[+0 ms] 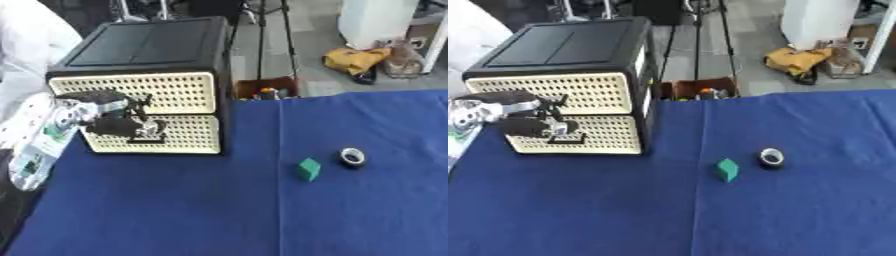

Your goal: Pick up objects from table and place into drawer.

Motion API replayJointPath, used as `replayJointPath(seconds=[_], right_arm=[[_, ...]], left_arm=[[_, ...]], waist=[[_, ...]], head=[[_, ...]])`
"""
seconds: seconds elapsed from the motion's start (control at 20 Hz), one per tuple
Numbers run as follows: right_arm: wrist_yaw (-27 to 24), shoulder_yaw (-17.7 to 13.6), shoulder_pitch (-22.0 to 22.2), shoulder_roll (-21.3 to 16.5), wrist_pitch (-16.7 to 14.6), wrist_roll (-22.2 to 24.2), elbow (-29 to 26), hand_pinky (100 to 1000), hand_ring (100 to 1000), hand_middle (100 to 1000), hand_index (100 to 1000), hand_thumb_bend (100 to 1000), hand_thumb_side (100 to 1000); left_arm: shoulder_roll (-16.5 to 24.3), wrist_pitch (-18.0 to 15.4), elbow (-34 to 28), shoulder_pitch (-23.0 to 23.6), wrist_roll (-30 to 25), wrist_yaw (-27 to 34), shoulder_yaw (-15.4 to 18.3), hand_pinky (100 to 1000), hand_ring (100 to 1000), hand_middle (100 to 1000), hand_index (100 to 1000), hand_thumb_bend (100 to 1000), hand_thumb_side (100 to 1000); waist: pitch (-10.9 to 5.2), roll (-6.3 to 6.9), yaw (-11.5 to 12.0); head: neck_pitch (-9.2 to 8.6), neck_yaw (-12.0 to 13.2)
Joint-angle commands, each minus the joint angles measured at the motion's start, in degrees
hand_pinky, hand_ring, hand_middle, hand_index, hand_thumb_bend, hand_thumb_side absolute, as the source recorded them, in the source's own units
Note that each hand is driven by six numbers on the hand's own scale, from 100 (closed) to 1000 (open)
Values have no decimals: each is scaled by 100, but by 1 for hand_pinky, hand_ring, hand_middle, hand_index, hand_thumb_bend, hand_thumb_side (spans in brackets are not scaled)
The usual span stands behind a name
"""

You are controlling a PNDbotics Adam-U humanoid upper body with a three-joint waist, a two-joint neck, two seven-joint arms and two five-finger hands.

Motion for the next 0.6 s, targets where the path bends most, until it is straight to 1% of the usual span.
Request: replayJointPath(seconds=[0.05,0.1,0.15,0.25,0.3,0.35,0.4,0.45,0.6], right_arm=[[-46,-73,-62,-103,-13,18,-90,225,404,391,478,100,764],[-55,-77,-58,-107,-18,17,-90,225,404,389,479,100,764],[-63,-83,-52,-113,-23,14,-90,225,404,389,479,100,764],[-76,-94,-37,-121,-31,8,-90,225,404,389,479,100,764],[-82,-99,-30,-122,-33,6,-90,225,404,389,479,100,764],[-87,-102,-22,-121,-34,5,-90,225,404,389,479,100,765],[-91,-107,-14,-121,-33,3,-90,225,404,389,479,100,765],[-94,-111,-6,-121,-33,0,-90,225,404,389,479,100,765],[-93,-129,24,-140,-37,-14,-90,225,404,388,479,100,765]], left_arm=[[99,-51,-176,-86,-24,129,50,263,311,480,852,301,931],[121,-105,-265,-64,-50,194,48,255,304,446,738,308,934],[153,-168,-372,-37,-67,260,46,234,285,410,665,321,950],[225,-293,-550,12,-80,335,34,184,250,358,561,320,975],[264,-375,-625,35,-82,355,15,174,243,352,550,315,978],[299,-461,-693,54,-83,373,-1,130,211,321,524,299,982],[334,-554,-771,74,-83,396,-12,104,193,303,508,287,983],[365,-642,-861,97,-83,430,-8,100,178,286,492,274,983],[440,-789,-1283,184,-84,655,113,100,189,293,530,280,987]], waist=[[-108,-21,17],[-109,-24,26],[-112,-26,37],[-121,-25,56],[-128,-23,65],[-135,-22,74],[-141,-23,85],[-146,-26,93],[-149,-41,113]], head=[[-83,14],[-83,10],[-81,1],[-73,-9],[-67,-13],[-61,-18],[-53,-25],[-43,-38],[10,-134]])
